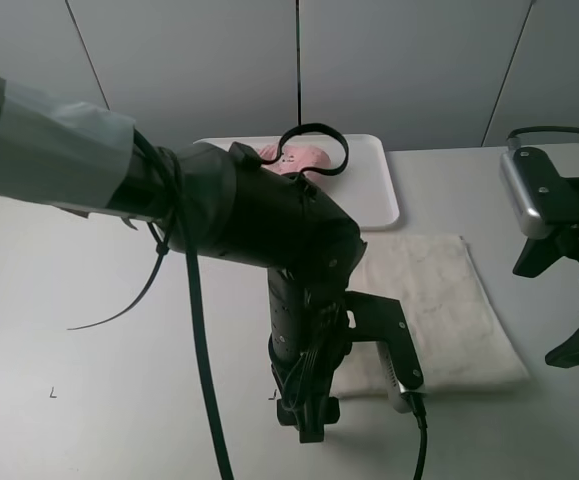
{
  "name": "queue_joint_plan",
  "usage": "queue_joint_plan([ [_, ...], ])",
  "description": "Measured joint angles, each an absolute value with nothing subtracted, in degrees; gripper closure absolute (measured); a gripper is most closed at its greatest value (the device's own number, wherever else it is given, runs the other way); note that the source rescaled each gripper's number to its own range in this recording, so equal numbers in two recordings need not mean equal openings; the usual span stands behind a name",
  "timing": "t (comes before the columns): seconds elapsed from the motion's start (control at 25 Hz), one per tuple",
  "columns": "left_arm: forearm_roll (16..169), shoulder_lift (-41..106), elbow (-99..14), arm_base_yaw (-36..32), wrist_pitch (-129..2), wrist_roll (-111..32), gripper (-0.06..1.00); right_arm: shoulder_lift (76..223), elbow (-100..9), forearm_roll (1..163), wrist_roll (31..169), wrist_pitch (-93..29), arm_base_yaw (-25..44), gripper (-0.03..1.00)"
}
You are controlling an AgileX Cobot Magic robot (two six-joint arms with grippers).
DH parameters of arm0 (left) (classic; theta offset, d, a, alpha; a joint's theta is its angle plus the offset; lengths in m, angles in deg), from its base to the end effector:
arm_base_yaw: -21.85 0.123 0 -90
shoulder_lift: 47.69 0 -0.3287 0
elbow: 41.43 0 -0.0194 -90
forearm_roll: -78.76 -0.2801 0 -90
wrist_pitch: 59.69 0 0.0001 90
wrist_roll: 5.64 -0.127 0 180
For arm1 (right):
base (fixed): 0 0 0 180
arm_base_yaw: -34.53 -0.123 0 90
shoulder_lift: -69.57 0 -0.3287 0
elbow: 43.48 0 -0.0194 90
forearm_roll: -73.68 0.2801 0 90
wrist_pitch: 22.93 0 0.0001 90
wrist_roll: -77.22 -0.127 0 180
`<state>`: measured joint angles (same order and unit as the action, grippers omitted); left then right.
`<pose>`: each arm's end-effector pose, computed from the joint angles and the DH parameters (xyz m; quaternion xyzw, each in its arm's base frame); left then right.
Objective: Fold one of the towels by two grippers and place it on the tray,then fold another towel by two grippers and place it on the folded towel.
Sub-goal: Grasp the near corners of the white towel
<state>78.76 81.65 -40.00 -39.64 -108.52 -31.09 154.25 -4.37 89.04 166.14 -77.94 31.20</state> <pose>0.2071 -0.3813 0.0820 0.6880 0.7257 -0.0011 0.0033 0.2158 0.0402 0.1867 -0.6620 0.7412 0.0739 0.0825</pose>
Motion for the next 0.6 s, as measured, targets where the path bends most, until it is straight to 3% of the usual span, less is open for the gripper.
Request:
queue_joint_plan([
  [0.6, 78.8, 82.2, -40.3, -39.9, -108.6, -30.6, -0.03, 157.0, 1.3, 87.6, 169.0, -72.8, 24.9, -0.03],
])
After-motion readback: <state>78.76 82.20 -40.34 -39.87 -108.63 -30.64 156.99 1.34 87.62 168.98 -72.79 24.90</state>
